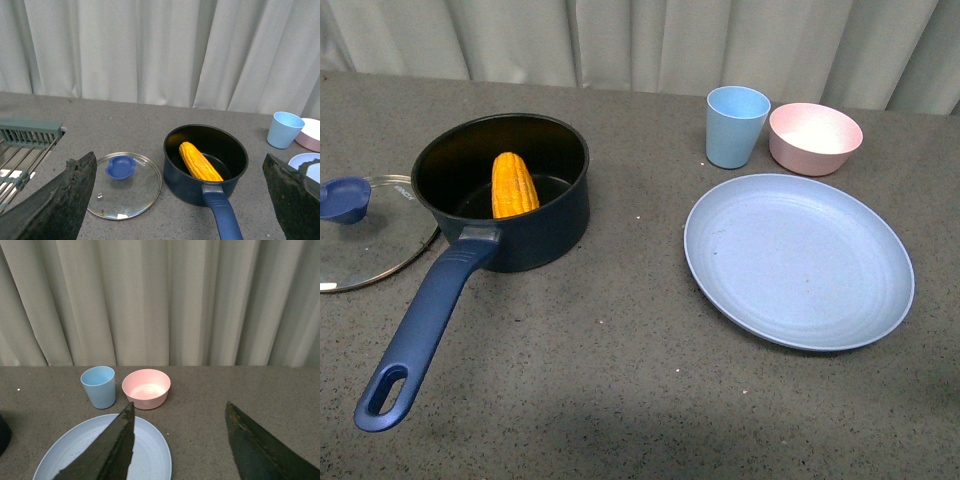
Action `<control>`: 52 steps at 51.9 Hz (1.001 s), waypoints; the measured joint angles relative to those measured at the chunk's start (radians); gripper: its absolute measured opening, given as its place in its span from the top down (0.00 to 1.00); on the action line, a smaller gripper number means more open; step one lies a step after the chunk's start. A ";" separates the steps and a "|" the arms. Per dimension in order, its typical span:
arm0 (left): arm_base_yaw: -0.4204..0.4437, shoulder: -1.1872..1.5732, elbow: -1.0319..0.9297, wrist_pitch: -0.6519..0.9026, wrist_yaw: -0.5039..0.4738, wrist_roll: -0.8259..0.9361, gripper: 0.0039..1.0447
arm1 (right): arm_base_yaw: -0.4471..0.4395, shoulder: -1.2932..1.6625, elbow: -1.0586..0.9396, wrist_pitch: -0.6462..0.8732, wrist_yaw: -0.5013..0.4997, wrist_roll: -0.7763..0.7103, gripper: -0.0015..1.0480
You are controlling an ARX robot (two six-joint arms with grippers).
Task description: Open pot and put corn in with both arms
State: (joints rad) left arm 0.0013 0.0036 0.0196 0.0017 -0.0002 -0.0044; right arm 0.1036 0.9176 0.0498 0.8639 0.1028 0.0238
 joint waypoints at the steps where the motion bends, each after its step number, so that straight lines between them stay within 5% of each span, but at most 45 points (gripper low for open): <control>1: 0.000 0.000 0.000 0.000 0.000 0.000 0.06 | -0.005 -0.024 -0.005 -0.017 -0.005 -0.005 0.55; 14: 0.000 0.000 0.000 0.000 0.000 0.000 0.06 | -0.100 -0.229 -0.040 -0.196 -0.098 -0.018 0.99; 52: 0.000 0.000 0.000 0.000 0.000 0.000 0.06 | -0.101 -0.613 -0.045 -0.557 -0.101 -0.021 0.99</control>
State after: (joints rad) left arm 0.0013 0.0036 0.0196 0.0013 -0.0002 -0.0044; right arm 0.0025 0.3042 0.0051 0.3069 0.0017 0.0029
